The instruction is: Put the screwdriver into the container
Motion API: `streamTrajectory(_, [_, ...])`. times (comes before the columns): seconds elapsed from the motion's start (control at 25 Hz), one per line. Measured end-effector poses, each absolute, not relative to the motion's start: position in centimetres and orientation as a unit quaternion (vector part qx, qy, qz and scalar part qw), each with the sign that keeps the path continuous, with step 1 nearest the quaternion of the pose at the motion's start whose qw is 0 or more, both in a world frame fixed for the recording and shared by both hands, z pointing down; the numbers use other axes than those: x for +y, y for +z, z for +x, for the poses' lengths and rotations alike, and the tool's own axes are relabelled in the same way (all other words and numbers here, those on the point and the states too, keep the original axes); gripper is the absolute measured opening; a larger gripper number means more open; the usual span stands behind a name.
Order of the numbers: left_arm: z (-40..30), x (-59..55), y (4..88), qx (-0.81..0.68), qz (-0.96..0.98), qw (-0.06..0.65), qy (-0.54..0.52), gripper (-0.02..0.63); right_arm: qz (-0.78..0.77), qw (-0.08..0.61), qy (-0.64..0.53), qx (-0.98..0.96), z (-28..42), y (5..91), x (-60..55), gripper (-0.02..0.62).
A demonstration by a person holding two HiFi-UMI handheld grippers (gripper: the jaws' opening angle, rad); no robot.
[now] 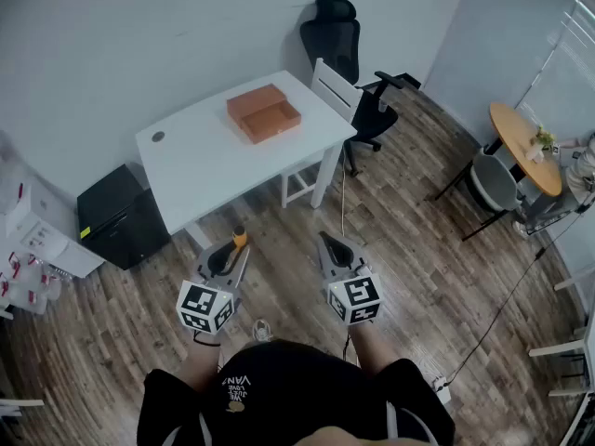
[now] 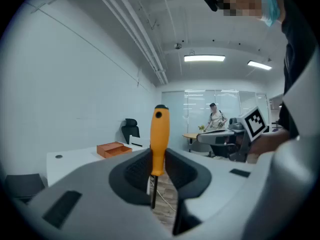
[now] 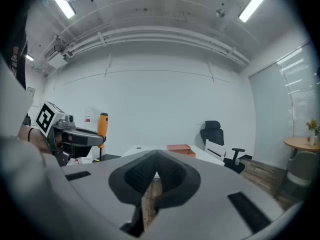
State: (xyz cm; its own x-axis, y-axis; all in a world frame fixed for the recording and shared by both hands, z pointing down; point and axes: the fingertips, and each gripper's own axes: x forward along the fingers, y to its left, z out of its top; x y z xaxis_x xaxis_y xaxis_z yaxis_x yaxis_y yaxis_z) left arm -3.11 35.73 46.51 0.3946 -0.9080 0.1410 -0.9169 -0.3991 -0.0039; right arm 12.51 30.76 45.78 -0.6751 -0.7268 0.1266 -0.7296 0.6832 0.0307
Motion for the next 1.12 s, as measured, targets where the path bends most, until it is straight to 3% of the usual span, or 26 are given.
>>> streamTrajectory(1.12, [-10.1,28.8,47.7,-0.504,0.86,0.044,0.067,0.084,0.432,0.048,0.021,-0.9,5.8,45.7,25.2,0.012])
